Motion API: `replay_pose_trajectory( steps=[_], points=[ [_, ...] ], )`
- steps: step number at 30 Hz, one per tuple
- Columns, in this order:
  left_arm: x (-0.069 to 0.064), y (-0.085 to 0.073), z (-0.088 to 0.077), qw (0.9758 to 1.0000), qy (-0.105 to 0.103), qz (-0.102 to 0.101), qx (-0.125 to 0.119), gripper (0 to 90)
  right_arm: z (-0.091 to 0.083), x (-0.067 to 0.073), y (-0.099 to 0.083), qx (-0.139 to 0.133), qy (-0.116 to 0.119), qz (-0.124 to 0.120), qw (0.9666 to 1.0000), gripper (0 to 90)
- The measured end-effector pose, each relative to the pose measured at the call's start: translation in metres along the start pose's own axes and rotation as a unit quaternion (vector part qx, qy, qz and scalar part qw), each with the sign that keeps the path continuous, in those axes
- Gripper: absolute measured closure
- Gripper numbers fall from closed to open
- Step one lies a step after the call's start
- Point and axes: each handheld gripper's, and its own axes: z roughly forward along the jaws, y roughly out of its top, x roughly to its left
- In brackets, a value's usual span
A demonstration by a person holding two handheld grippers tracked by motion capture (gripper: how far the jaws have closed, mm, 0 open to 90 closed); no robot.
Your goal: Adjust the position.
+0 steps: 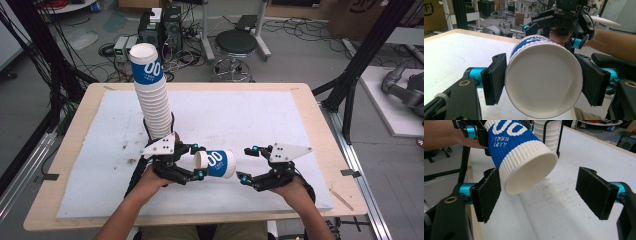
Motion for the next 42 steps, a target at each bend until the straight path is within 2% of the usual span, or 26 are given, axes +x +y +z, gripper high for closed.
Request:
replay_pose_trajectory(
  steps=[8,18,20,25,32,37,42],
  points=[
    [-0.002,0.0,0.0,0.9999,-0.01,0.006,-0.01,29.2,0.002,0.001,-0.008,-0.004,0.017,0.015,0.9997,20.6],
    [-0.007,0.002,0.003,0.9991,-0.035,0.013,-0.02,29.3,0.009,0.004,-0.01,-0.003,0.048,0.014,0.9987,20.3],
    [-0.008,0.003,0.004,0.9987,-0.044,0.016,-0.023,29.4,0.011,0.005,-0.01,-0.004,0.062,0.019,0.9979,20.2],
    [-0.01,0.004,0.006,0.9977,-0.061,0.016,-0.025,29.5,0.014,0.008,-0.007,-0.011,0.086,0.011,0.9962,18.4],
    [-0.011,0.004,0.008,0.9966,-0.076,0.011,-0.03,29.7,0.018,0.007,-0.008,-0.021,0.114,0.025,0.9929,16.3],
    [-0.011,0.004,0.008,0.9964,-0.079,0.013,-0.028,29.6,0.019,0.008,-0.008,-0.023,0.118,0.026,0.9924,16.2],
    [-0.011,0.003,0.009,0.9965,-0.079,0.013,-0.024,29.8,0.017,0.008,-0.007,-0.03,0.114,0.01,0.993,18.8]
  ],
)
